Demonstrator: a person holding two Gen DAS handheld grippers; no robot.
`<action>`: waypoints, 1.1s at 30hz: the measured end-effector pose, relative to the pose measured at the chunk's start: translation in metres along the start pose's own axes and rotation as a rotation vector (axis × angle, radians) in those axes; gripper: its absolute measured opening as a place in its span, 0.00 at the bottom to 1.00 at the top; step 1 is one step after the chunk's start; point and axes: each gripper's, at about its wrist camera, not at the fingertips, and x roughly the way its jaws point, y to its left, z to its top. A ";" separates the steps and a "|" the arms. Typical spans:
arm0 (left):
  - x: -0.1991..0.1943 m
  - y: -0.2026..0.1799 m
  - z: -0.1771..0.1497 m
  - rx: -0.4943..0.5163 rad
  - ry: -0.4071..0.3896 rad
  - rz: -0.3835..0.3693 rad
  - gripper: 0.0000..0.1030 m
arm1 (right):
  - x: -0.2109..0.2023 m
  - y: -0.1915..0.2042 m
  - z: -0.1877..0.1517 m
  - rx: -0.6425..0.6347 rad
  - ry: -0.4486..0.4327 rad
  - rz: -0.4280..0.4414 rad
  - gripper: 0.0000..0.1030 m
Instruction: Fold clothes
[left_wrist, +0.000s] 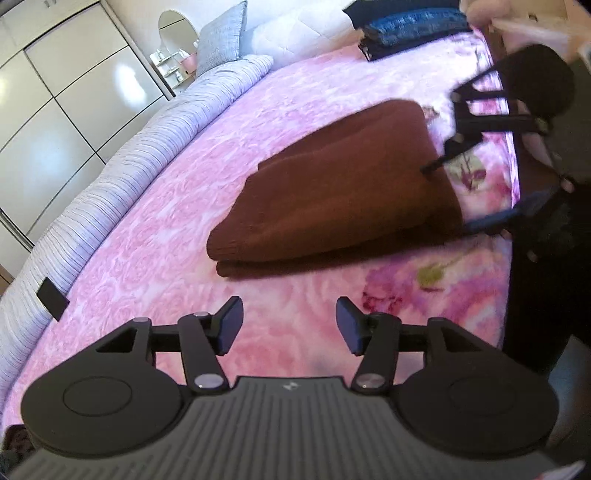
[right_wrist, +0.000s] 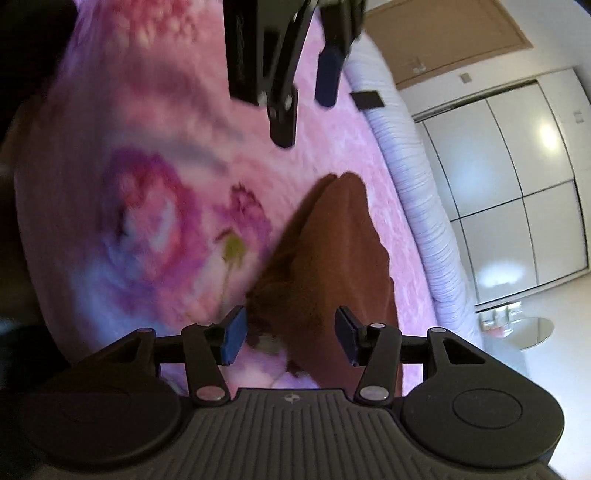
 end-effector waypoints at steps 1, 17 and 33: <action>0.003 -0.003 0.000 0.030 0.003 0.012 0.59 | 0.003 0.007 0.003 -0.038 0.012 -0.006 0.46; 0.089 -0.054 0.014 0.673 -0.167 0.149 0.85 | -0.045 -0.055 -0.064 0.100 -0.054 0.029 0.00; 0.073 -0.008 0.016 0.462 -0.135 0.067 0.85 | -0.027 0.024 -0.016 -0.120 -0.028 -0.076 0.46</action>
